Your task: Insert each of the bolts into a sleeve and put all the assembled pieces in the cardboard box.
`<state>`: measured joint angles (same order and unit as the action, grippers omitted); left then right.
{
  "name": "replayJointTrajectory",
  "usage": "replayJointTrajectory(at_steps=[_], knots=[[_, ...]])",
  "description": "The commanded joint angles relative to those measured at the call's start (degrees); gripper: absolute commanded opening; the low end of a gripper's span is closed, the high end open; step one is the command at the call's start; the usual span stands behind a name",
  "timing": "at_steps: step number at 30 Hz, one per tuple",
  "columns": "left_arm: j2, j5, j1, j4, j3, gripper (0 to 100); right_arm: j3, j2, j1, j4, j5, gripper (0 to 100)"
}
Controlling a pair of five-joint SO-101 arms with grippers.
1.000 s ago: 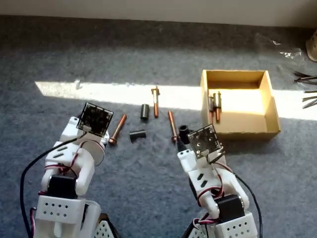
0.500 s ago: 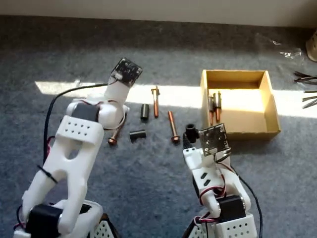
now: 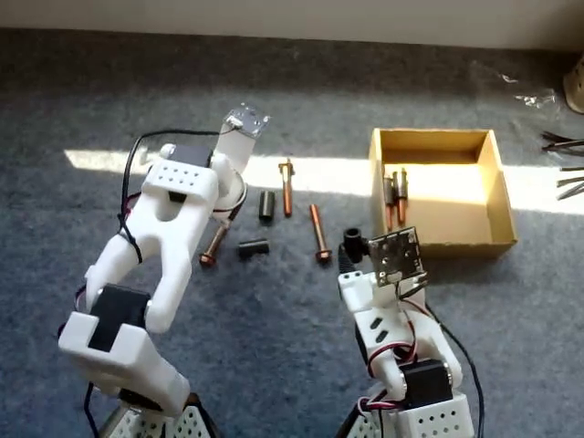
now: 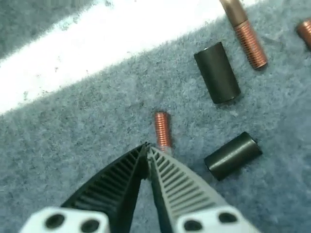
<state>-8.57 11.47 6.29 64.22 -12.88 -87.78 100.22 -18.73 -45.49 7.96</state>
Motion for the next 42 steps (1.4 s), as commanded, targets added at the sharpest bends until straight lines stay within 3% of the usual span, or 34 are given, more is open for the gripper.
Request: replayJointTrajectory(at_steps=[1, 7, 12, 18, 33, 42], knots=[[-0.66, -0.53, 0.13, 0.35, 3.21, 1, 0.84, 0.66, 0.31, -0.57, -0.62, 0.4], [-0.92, -0.53, -0.04, 0.53, 2.77, 3, 0.84, 0.75, 0.31, -1.27, -0.62, 0.4], [-0.57, -7.21, 0.04, 7.38, 3.3, 10, 0.84, 0.75, 0.4, -1.27, -0.62, 0.4], [-1.01, -7.38, -0.04, 11.43, 3.21, 11, 0.84, 0.84, 0.4, -1.27, -0.44, 0.4], [-1.36, -7.12, -4.26, 9.23, -0.13, 11, 0.84, 1.19, 0.4, -2.51, -0.35, 0.4], [-8.92, -6.33, -4.09, 6.51, 2.42, 11, 0.84, 1.27, 0.4, -2.51, -0.35, 0.4]])
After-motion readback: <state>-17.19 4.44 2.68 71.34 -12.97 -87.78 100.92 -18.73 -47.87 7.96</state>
